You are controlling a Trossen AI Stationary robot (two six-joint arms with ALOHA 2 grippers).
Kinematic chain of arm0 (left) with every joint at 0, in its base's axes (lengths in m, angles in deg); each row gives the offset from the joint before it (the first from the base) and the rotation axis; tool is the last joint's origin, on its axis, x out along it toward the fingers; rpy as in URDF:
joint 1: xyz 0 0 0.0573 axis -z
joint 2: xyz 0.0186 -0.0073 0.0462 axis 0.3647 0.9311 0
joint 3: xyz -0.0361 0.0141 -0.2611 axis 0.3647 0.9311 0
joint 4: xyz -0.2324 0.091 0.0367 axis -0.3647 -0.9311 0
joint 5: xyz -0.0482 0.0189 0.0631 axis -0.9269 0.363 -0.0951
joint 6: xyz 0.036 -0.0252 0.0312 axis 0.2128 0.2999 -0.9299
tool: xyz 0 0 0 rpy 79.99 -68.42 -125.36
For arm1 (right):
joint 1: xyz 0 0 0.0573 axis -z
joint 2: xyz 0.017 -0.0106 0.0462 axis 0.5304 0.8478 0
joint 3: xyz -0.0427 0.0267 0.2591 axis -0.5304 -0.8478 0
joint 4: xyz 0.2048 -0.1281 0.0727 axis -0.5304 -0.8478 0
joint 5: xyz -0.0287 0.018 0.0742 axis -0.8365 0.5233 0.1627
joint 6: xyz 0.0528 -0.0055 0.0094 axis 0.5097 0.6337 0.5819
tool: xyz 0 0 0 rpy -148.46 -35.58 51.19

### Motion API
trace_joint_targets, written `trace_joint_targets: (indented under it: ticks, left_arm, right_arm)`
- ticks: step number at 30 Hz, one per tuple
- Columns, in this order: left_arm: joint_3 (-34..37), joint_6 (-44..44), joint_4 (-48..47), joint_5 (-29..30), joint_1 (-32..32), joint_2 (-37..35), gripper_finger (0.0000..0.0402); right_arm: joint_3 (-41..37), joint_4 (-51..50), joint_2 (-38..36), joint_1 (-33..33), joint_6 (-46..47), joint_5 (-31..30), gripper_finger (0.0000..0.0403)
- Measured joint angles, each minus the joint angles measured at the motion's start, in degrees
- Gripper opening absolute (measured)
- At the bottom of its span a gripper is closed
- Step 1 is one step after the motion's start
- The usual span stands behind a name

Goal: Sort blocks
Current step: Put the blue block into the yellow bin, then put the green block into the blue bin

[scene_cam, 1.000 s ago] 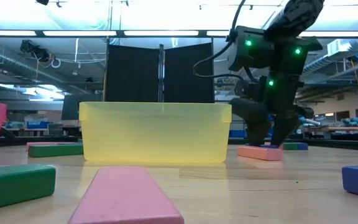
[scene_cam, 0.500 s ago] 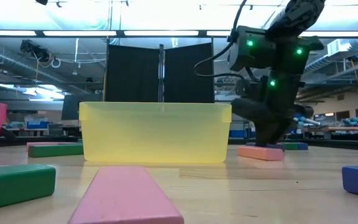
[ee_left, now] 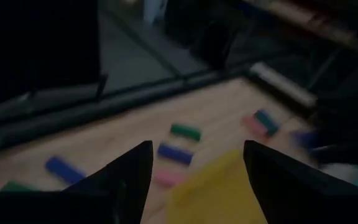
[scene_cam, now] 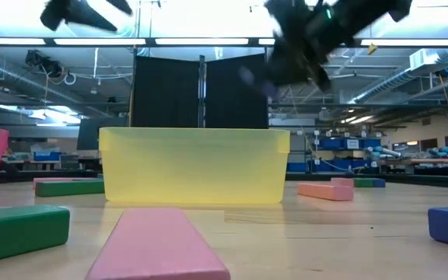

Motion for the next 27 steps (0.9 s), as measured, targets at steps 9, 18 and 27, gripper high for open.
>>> trace_joint_targets:
  ticks: [9, 18, 27]
  left_arm:
    - [0.02, 0.74, -7.54, -13.25, -16.67, 4.75, 0.0259]
    - [0.02, -5.21, -10.04, -22.24, -32.24, 7.01, 0.0259]
    - [0.0, -18.85, -7.77, -33.86, -54.43, 14.0, 0.0259]
  right_arm:
    - [1.75, 14.33, 11.2, -0.91, -1.72, 2.86, 0.0167]
    - [3.76, 14.24, 13.24, -0.74, -3.95, 5.08, 0.0299]
    - [3.82, 11.42, 0.35, -3.23, -16.6, -3.76, 0.0299]
